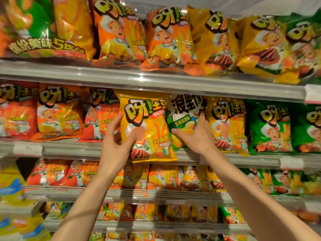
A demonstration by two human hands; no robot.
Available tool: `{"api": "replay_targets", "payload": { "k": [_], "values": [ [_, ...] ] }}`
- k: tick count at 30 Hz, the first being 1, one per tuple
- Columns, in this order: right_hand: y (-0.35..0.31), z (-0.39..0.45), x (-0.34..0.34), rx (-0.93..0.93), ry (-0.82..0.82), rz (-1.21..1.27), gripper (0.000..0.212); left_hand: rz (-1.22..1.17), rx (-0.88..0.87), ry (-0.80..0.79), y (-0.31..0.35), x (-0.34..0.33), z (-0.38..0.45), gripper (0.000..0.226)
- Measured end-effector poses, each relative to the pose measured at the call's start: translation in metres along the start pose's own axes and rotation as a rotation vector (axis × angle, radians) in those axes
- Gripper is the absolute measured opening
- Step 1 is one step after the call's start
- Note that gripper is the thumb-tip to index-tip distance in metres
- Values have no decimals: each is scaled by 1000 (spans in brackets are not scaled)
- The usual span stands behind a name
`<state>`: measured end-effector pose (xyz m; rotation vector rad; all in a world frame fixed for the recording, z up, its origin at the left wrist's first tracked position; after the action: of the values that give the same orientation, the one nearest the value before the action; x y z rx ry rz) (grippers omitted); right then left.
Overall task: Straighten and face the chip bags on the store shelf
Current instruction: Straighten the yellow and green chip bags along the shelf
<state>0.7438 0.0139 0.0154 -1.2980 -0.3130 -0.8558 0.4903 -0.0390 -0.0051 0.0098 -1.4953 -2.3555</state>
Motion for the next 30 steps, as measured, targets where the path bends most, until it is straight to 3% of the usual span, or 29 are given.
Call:
{"api": "replay_targets", "payload": {
  "k": [9, 17, 23, 30],
  "values": [
    [-27, 7, -3, 119, 205, 27, 105, 86, 4, 76, -5, 28, -5, 68],
    [-43, 3, 29, 114, 182, -22, 104, 98, -1, 82, -1, 30, -9, 69],
    [-7, -30, 69, 138, 331, -132, 100, 105, -30, -6, 11, -10, -8, 69],
    [41, -49, 109, 51, 506, -80, 103, 150, -70, -21, 23, -73, 8, 65]
  ]
}}
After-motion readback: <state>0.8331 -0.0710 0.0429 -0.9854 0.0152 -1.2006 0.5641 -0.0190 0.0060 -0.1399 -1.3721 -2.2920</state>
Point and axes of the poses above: each hand's wrist, its own z-axis towards the middle knuckle, its own x-axis out of the back of the hand, y = z × x, the point moved 2 cm from there along z, towards the middle knuckle, and after that the axes turned 9 degrees about z, right-handed, at the moved point
